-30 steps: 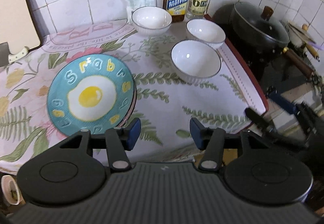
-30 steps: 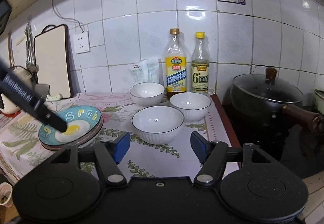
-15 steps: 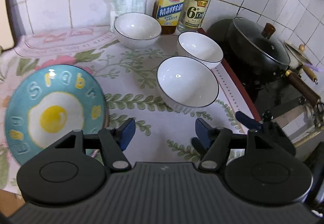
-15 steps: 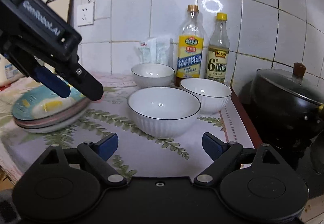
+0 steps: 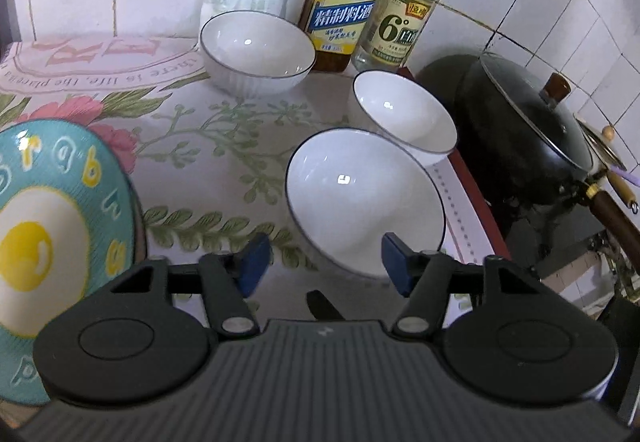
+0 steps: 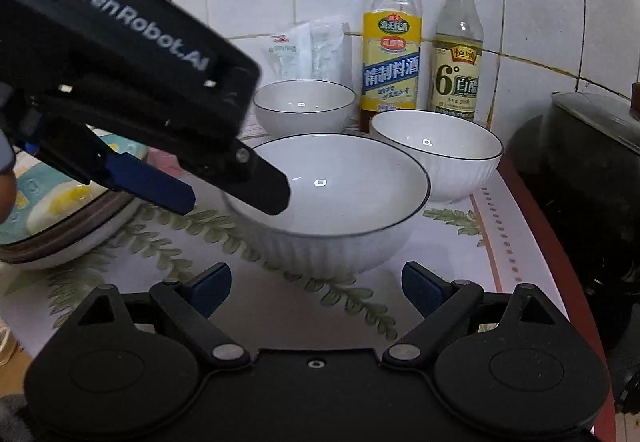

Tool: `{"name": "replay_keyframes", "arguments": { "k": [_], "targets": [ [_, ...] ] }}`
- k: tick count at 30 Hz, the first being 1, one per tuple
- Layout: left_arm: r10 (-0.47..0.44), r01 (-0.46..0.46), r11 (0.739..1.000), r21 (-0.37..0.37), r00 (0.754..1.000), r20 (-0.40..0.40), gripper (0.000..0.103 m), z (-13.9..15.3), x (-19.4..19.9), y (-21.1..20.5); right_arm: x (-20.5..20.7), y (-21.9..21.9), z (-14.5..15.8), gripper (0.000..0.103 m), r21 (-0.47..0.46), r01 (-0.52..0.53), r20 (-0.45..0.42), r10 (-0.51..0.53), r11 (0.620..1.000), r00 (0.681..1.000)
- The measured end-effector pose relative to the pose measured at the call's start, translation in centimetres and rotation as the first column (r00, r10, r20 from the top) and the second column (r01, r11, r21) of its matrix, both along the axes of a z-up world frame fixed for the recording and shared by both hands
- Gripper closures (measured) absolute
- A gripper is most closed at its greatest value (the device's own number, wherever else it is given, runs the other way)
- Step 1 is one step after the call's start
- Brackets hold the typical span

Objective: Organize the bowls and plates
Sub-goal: 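Close the left gripper on the large white bowl rim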

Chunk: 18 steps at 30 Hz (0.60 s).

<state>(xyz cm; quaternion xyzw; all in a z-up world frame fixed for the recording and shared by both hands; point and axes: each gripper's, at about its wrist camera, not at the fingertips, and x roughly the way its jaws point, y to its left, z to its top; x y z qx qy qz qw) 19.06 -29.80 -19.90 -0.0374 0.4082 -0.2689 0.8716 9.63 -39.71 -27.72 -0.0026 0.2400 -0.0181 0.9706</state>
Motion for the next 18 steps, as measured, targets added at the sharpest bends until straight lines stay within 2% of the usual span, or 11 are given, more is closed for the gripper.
{"name": "replay_keyframes", "arguments": {
  "k": [3,7,11,15,18],
  "targets": [
    [0.005,-0.005,1.000,0.003,1.000,-0.013,0.063,0.0,0.9,-0.5,1.0,-0.5,0.2,0.009,0.042,0.019,0.000,-0.019,0.999,1.000],
    [0.018,-0.018,0.999,0.037,1.000,0.001,0.072,-0.2,1.4,-0.8,2.0,-0.7,0.2,0.008,0.058,0.016,-0.003,-0.016,0.998,1.000],
    [0.033,-0.033,0.999,-0.002,0.999,-0.007,0.075,-0.5,1.8,0.0,2.5,-0.5,0.1,0.007,0.048,0.023,-0.001,-0.023,0.999,1.000],
    [0.039,-0.041,0.999,-0.018,0.996,-0.083,0.080,-1.5,2.5,0.2,2.4,-0.4,-0.2,0.005,0.059,0.025,0.005,-0.025,0.998,1.000],
    [0.029,-0.030,1.000,-0.002,0.997,-0.070,0.081,-1.4,2.2,0.1,2.6,-0.4,-0.4,0.006,0.057,0.032,0.014,-0.033,0.998,0.999]
  ]
}}
